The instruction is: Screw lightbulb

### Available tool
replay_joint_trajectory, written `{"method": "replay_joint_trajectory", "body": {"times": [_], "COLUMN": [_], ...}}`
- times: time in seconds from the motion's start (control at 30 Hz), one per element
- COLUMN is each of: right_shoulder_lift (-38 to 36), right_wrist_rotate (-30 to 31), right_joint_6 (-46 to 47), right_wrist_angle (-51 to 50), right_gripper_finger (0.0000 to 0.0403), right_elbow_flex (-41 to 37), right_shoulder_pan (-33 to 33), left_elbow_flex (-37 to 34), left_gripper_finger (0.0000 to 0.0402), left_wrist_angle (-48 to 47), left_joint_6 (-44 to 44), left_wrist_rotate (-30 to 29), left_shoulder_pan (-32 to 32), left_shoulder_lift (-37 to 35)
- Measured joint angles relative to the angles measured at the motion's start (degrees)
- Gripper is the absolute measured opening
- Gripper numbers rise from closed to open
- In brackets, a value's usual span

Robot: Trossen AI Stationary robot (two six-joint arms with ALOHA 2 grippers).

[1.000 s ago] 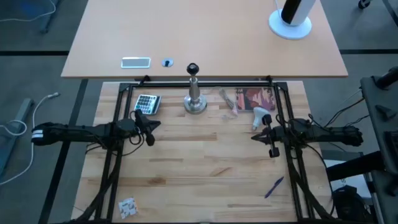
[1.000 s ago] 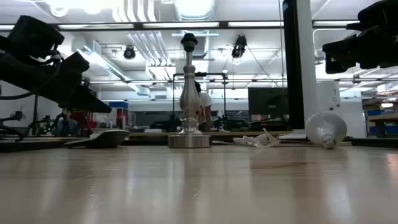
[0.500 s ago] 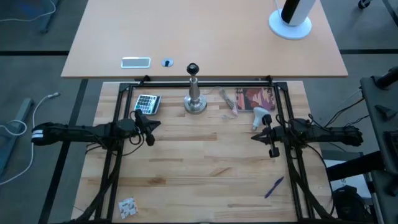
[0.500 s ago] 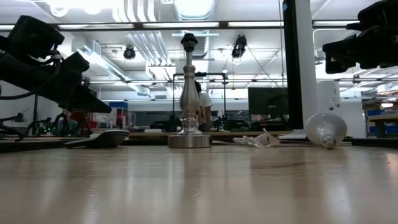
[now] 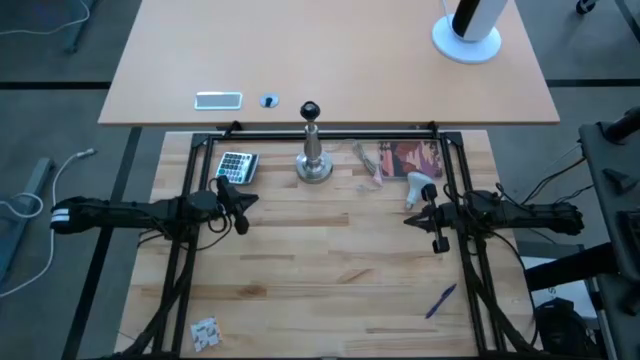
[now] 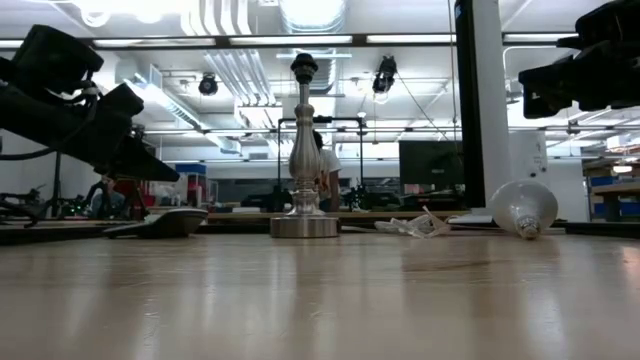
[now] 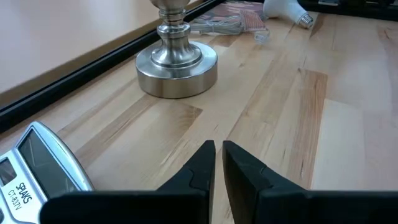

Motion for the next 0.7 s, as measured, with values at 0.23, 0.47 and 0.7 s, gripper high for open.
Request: {"method": "replay_joint_trajectory", "body": {"times": [0.23, 0.47, 0.7], "right_shoulder_lift": [0.00, 0.00, 0.00], "right_wrist_rotate": [0.00, 0.64, 2.95], "right_joint_6": [0.00, -1.18, -4.06], "right_wrist_angle": [0.00, -0.08, -0.32], "right_gripper_finger": [0.0000, 0.0000, 0.0000], "right_elbow_flex": [-0.02, -0.01, 0.00], "right_shoulder_pan": [0.01, 0.00, 0.00], "left_elbow_flex": [0.00, 0.00, 0.00], "left_gripper_finger": [0.0022, 0.0022, 0.0022], "left_wrist_angle": [0.01, 0.00, 0.00], "left_joint_6": [-0.01, 0.00, -0.01], "left_wrist_rotate": [0.00, 0.00, 0.00], "left_shoulder_pan": [0.00, -0.01, 0.00], "left_shoulder_lift": [0.00, 0.00, 0.00]}}
